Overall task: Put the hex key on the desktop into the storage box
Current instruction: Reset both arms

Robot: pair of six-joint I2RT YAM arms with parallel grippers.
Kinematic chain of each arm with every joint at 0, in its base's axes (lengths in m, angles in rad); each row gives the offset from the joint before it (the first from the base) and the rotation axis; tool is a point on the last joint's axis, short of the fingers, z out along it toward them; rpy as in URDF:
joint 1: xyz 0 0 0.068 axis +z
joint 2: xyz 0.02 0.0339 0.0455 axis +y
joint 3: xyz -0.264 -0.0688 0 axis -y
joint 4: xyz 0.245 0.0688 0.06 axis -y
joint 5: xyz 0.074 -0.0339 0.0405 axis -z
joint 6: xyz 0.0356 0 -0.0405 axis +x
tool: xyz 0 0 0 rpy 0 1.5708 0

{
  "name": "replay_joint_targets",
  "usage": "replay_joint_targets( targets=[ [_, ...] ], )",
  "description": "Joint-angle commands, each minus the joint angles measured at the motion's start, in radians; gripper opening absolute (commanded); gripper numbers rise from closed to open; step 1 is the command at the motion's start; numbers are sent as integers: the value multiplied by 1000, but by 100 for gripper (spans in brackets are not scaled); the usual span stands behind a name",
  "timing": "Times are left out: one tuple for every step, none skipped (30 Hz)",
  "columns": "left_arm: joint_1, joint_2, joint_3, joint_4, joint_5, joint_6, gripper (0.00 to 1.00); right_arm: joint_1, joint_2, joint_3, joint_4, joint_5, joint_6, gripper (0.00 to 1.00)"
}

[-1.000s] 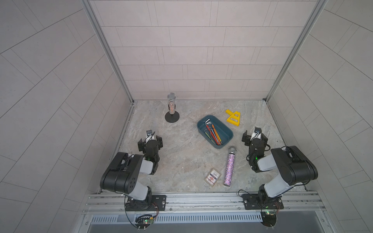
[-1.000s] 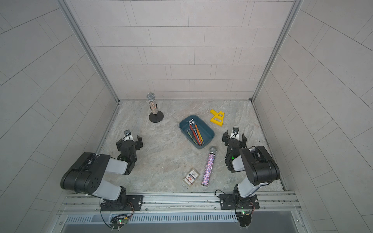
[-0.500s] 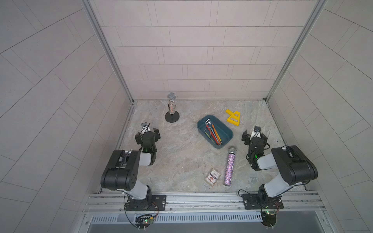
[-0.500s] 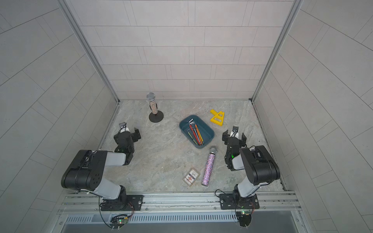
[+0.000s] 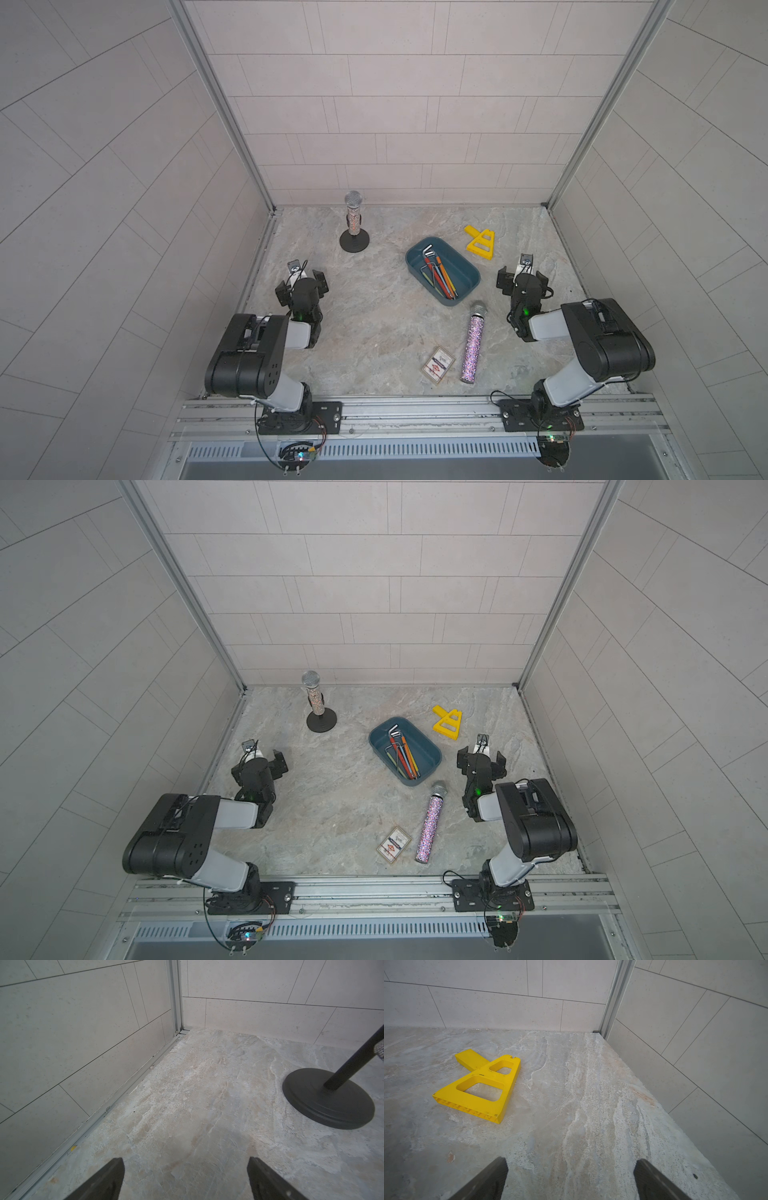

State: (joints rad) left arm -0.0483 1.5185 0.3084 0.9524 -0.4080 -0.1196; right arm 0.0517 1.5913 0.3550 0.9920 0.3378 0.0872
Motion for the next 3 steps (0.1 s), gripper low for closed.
replay_joint_targets(
  targets=[
    [0, -15, -2, 5, -11, -9, 100, -5, -21, 6, -28, -19, 13, 100],
    [-1, -15, -2, 5, -11, -11, 100, -4, -20, 2, -17, -20, 12, 100],
    [-2, -16, -2, 6, -11, -9, 100, -5, -23, -1, -16, -20, 12, 100]
  ],
)
